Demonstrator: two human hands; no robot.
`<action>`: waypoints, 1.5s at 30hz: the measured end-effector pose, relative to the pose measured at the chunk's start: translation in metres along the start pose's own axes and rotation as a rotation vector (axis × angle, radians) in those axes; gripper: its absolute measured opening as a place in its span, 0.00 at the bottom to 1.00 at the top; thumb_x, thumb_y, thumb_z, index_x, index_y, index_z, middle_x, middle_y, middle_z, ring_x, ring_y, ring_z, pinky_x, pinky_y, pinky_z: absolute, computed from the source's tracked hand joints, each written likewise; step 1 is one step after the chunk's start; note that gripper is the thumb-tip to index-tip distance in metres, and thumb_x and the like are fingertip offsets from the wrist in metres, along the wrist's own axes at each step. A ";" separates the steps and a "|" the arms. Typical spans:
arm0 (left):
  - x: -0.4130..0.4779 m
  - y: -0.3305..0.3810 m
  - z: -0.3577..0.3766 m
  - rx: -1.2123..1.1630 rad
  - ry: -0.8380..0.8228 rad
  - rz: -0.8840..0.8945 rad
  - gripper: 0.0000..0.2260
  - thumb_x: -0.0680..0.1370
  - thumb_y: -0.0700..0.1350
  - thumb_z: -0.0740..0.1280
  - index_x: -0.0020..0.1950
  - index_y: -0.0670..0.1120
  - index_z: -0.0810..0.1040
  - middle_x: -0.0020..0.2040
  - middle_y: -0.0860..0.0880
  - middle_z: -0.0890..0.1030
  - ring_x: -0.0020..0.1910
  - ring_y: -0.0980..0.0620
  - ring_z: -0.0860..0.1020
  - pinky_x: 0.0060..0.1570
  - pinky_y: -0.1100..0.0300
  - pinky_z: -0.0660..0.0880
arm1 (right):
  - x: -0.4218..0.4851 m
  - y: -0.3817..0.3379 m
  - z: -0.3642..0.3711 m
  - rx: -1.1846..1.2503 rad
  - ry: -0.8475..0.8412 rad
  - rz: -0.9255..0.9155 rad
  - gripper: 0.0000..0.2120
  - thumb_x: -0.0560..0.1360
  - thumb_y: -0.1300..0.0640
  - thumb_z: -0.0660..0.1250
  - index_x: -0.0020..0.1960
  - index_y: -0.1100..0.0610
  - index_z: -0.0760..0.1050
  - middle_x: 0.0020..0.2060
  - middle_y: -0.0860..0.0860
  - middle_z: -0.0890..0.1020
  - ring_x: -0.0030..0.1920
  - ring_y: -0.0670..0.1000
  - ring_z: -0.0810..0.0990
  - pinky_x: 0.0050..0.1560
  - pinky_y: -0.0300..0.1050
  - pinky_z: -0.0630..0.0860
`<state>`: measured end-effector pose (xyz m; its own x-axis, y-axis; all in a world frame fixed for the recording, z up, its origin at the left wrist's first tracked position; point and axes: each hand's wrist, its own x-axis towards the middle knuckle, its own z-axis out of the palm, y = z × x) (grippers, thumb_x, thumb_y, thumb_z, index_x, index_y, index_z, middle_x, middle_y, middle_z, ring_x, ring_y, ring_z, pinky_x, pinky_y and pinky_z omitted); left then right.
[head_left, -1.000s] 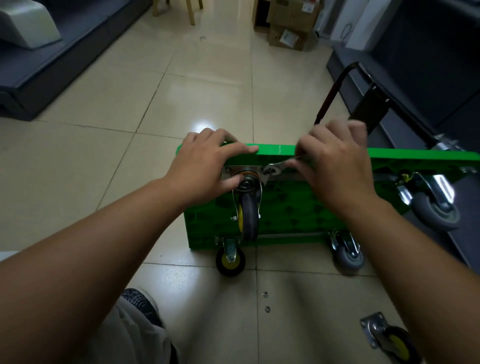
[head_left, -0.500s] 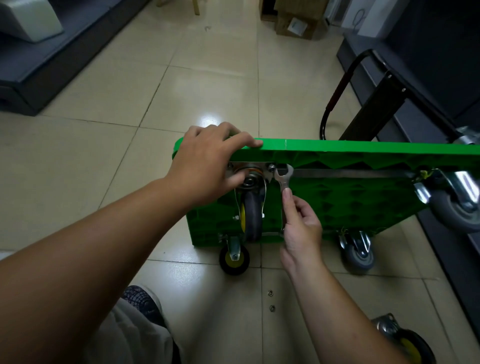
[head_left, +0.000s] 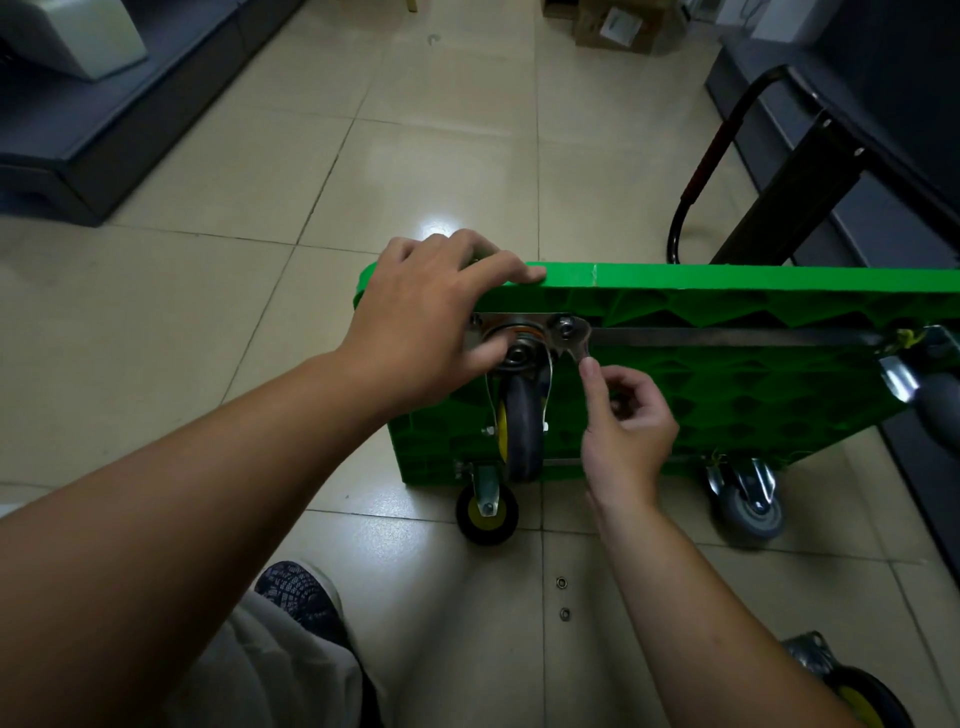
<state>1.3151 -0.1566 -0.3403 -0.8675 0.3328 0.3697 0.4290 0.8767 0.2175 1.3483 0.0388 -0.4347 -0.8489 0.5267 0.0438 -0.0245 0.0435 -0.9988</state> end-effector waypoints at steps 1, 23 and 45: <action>0.000 0.000 0.000 -0.004 0.000 -0.001 0.24 0.74 0.58 0.71 0.69 0.61 0.73 0.61 0.54 0.76 0.58 0.50 0.74 0.58 0.54 0.62 | 0.006 -0.004 -0.005 -0.047 -0.021 -0.067 0.07 0.74 0.53 0.76 0.43 0.53 0.79 0.39 0.48 0.82 0.42 0.44 0.80 0.46 0.40 0.77; 0.000 0.002 -0.003 -0.019 -0.006 -0.013 0.23 0.74 0.57 0.72 0.69 0.61 0.74 0.61 0.53 0.77 0.58 0.49 0.75 0.59 0.51 0.65 | 0.000 -0.034 -0.036 0.266 -0.017 0.431 0.23 0.63 0.37 0.77 0.51 0.51 0.83 0.56 0.51 0.85 0.62 0.54 0.81 0.69 0.63 0.71; 0.000 0.002 -0.002 -0.014 -0.010 -0.002 0.23 0.74 0.60 0.67 0.69 0.61 0.74 0.61 0.53 0.77 0.58 0.50 0.74 0.57 0.54 0.62 | -0.007 0.011 0.015 0.062 -0.041 0.080 0.07 0.77 0.52 0.72 0.45 0.55 0.79 0.39 0.50 0.81 0.38 0.41 0.78 0.40 0.32 0.74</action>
<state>1.3167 -0.1558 -0.3378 -0.8710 0.3343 0.3599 0.4304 0.8725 0.2313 1.3460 0.0231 -0.4462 -0.8702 0.4914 -0.0362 0.0130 -0.0504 -0.9986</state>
